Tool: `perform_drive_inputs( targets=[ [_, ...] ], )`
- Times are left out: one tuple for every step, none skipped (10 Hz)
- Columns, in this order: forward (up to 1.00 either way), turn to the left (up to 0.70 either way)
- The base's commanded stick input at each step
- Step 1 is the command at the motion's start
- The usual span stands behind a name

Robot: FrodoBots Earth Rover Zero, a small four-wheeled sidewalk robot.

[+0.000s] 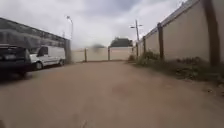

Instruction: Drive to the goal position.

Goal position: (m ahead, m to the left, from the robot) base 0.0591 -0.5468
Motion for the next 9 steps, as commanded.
perform_drive_inputs(
  targets=[
    [0.0, -0.45],
    [0.0, -0.45],
    [0.0, -0.45],
    [0.0, -0.45],
    [0.0, -0.45],
    [0.0, -0.45],
    [0.0, -0.45],
    [0.0, -0.45],
    [0.0, -0.45]
  ],
)
